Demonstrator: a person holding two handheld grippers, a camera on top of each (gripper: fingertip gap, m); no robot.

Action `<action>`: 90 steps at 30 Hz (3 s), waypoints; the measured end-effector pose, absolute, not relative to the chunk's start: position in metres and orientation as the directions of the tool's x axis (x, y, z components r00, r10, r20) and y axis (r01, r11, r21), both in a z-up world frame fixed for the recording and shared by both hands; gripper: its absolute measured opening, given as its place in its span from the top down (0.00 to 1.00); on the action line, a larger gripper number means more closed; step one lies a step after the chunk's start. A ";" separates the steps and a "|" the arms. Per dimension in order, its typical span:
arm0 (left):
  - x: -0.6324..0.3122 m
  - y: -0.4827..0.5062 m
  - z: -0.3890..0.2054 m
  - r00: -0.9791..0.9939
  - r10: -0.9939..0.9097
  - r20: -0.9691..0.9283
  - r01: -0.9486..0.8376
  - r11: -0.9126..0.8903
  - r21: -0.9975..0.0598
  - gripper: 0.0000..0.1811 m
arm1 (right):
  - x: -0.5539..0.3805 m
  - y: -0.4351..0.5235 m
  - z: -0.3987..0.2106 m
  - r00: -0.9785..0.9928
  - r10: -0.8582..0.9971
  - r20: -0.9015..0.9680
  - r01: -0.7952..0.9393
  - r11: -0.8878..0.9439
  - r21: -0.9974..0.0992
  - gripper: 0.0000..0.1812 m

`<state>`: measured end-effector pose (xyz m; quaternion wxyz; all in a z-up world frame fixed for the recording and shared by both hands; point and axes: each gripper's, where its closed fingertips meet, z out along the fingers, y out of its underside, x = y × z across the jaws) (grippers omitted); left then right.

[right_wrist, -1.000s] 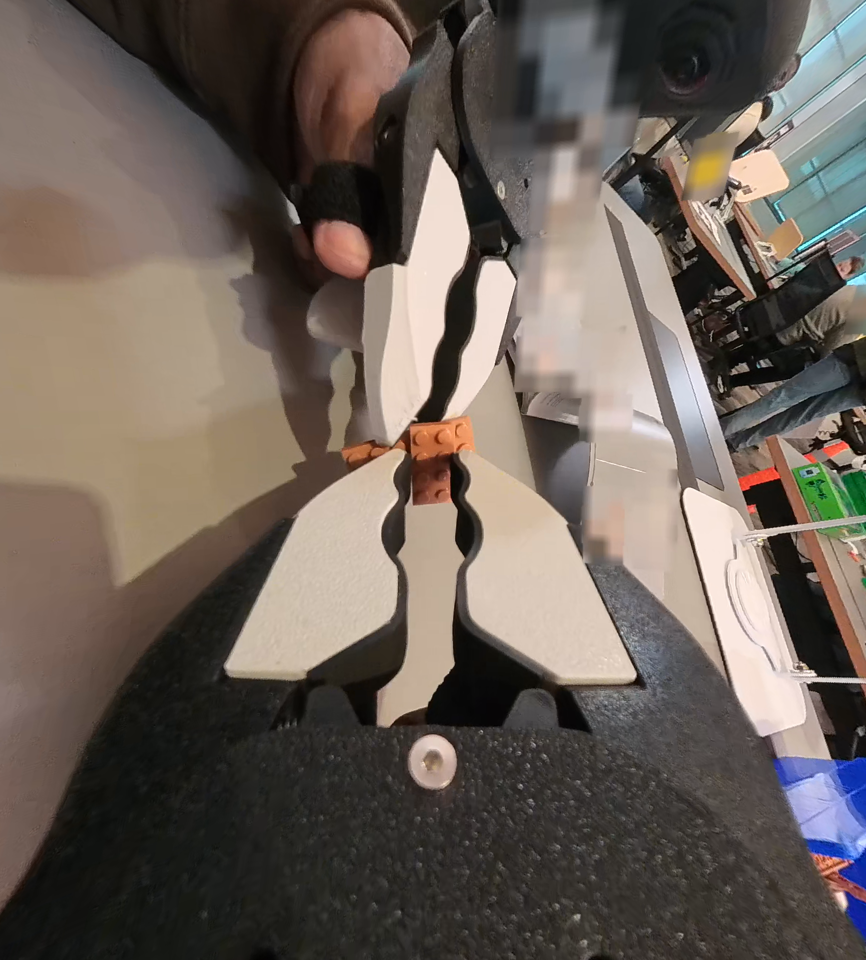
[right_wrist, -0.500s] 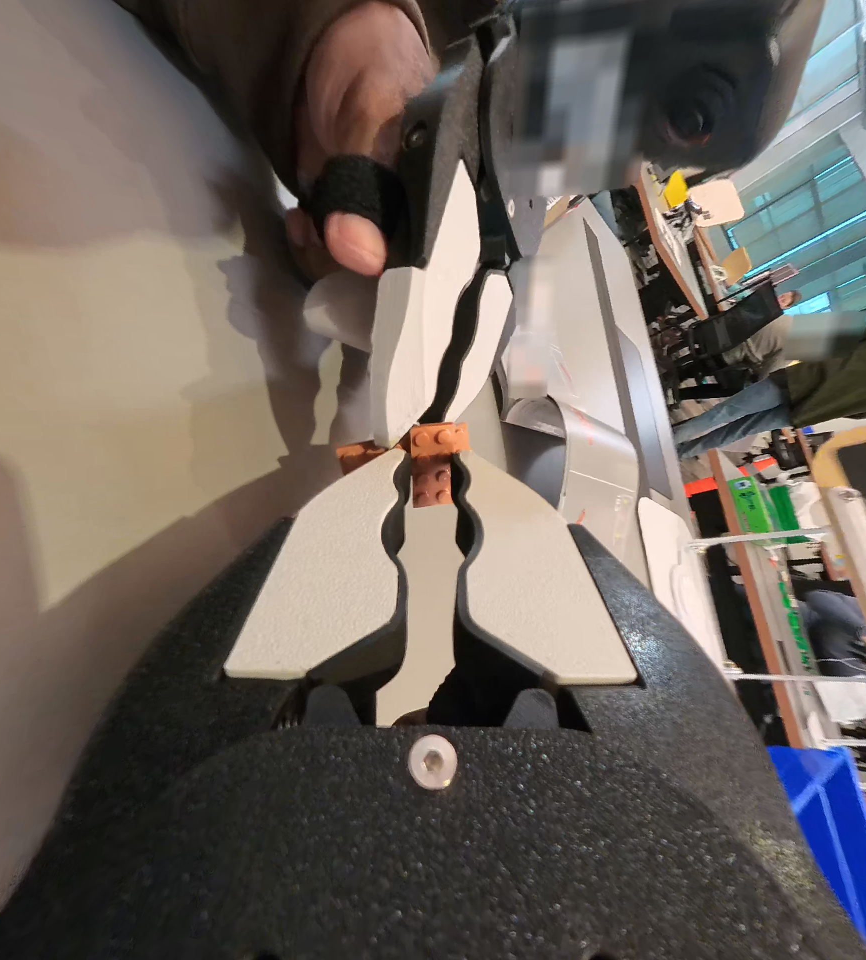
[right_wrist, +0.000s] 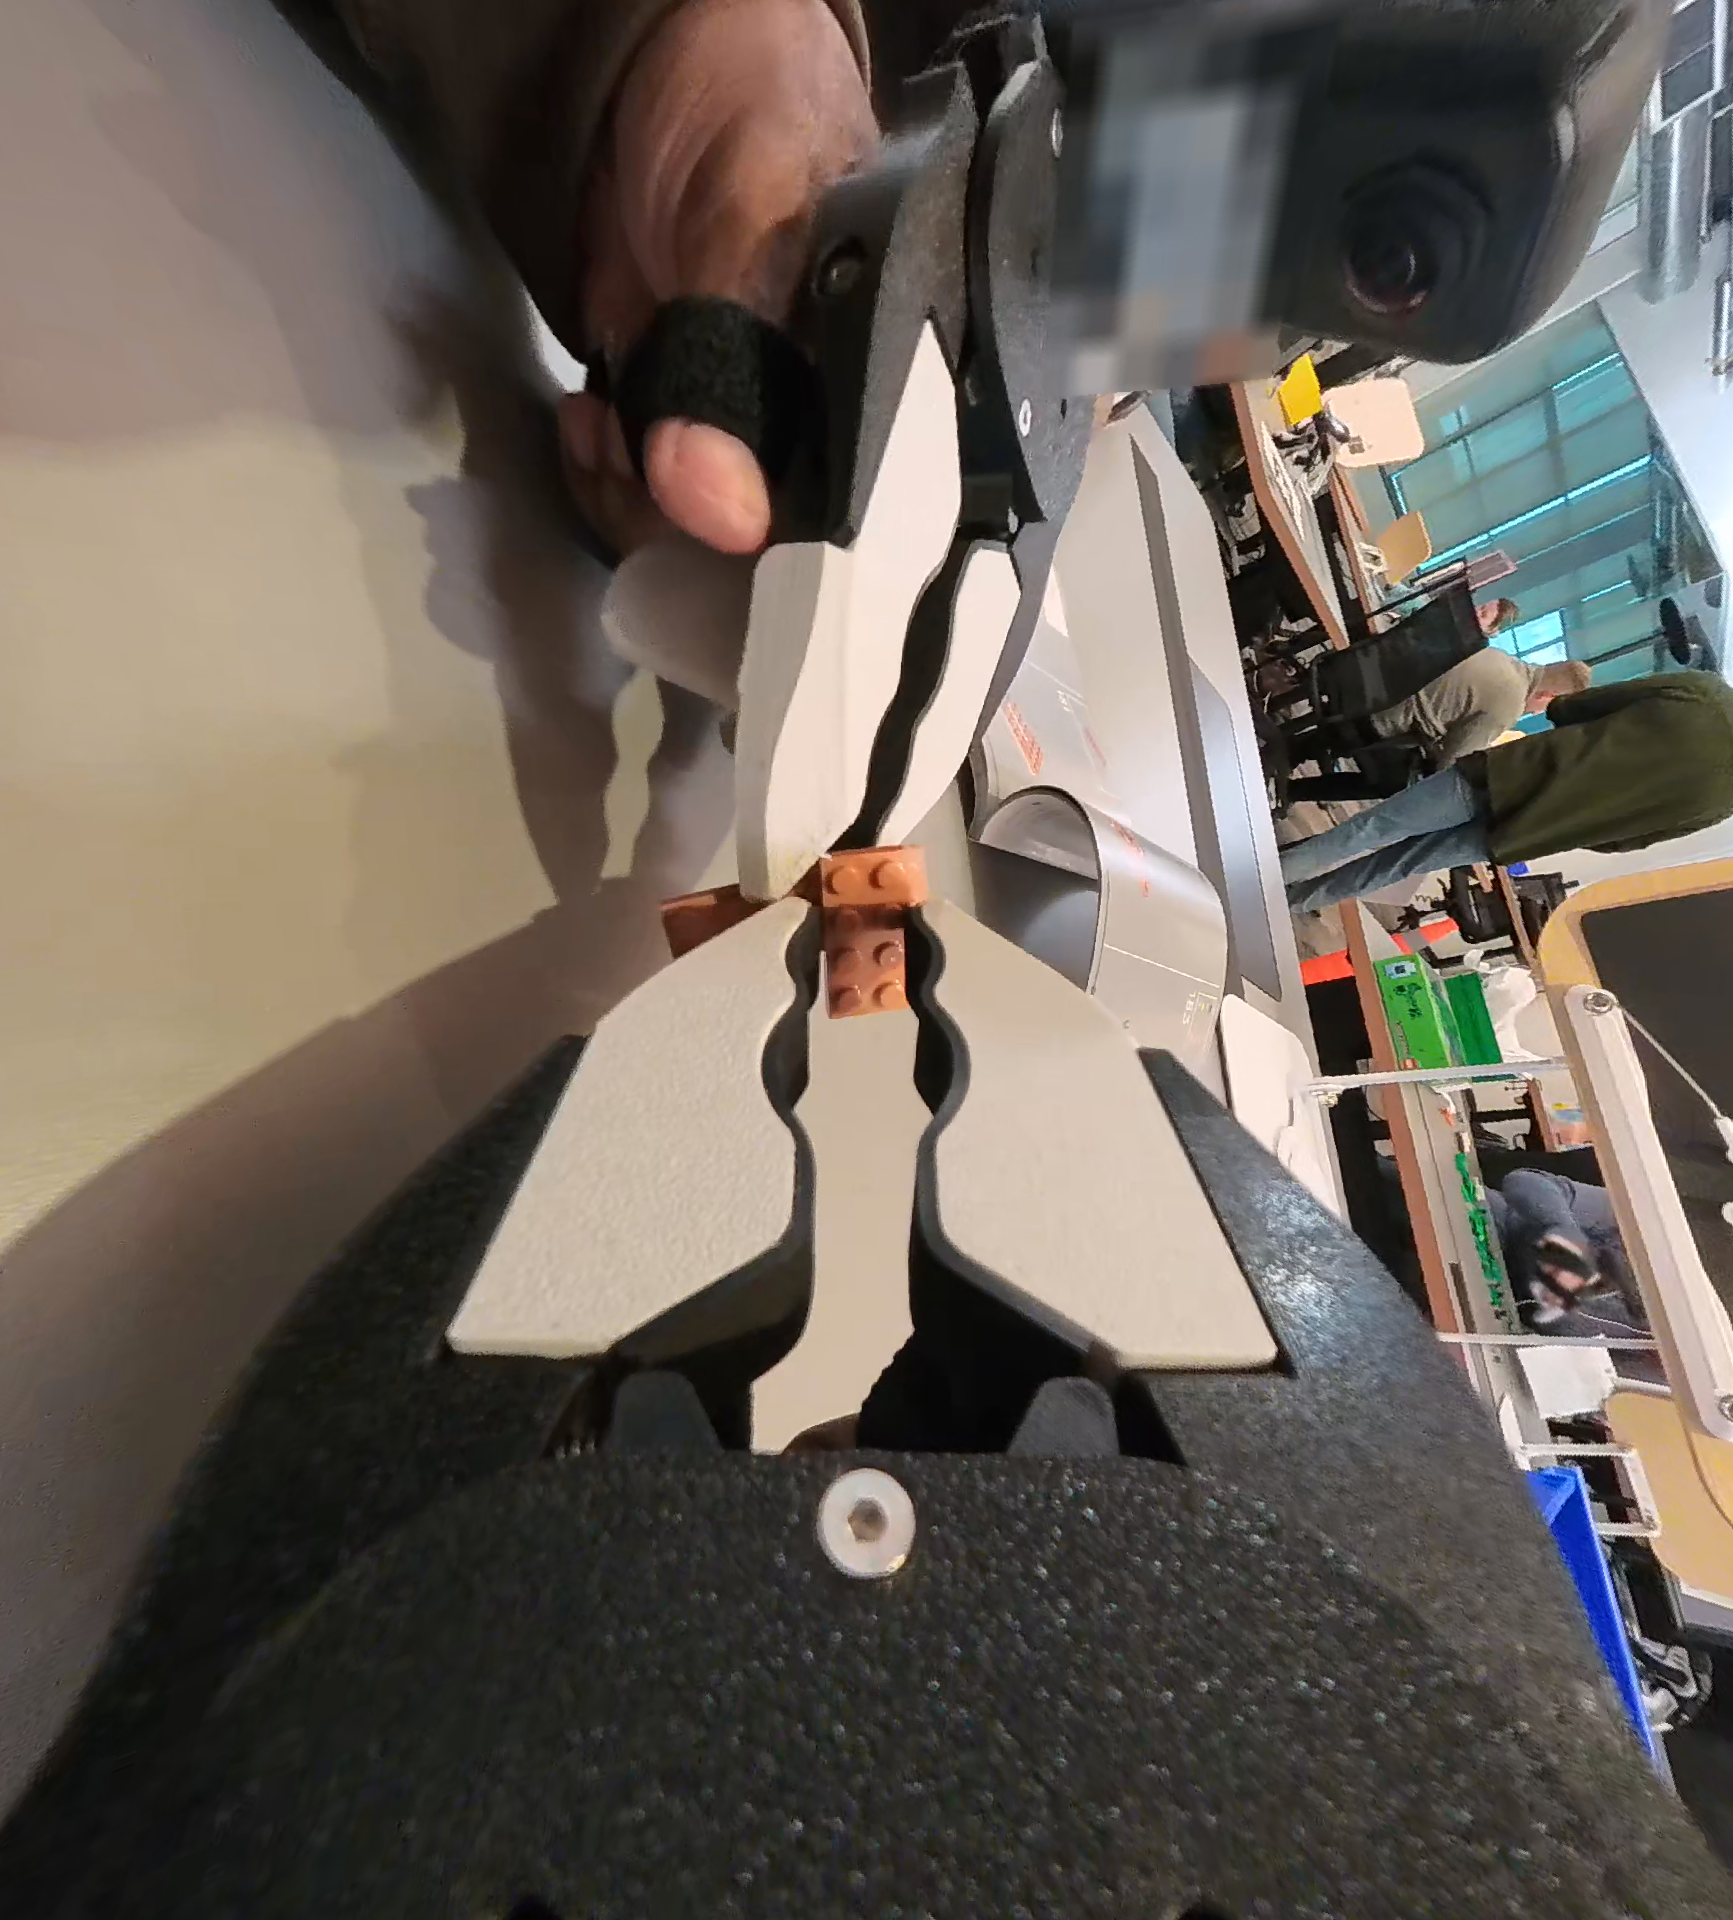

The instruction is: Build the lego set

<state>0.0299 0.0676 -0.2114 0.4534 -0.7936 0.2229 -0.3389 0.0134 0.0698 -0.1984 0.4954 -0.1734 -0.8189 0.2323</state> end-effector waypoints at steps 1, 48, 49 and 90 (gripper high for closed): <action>0.030 0.067 -0.212 0.672 -0.663 0.330 -0.053 -0.488 -0.871 0.94 | 0.013 0.070 -0.199 -0.451 0.513 0.730 0.054 0.832 -0.552 0.92; 0.046 0.044 -0.224 0.560 -0.806 0.190 -0.295 -0.409 -0.863 0.96 | 0.028 0.048 -0.214 -0.656 0.607 0.448 0.115 0.668 -0.736 0.88; 0.045 0.045 -0.224 0.563 -0.800 0.207 -0.279 -0.420 -0.864 0.96 | 0.027 0.050 -0.214 -0.657 0.625 0.421 0.135 0.647 -0.751 0.88; 0.033 0.056 -0.177 0.237 -0.537 0.810 0.350 -0.731 -0.586 0.97 | 0.014 0.053 -0.193 -0.484 0.580 0.655 -0.044 0.732 -0.680 0.70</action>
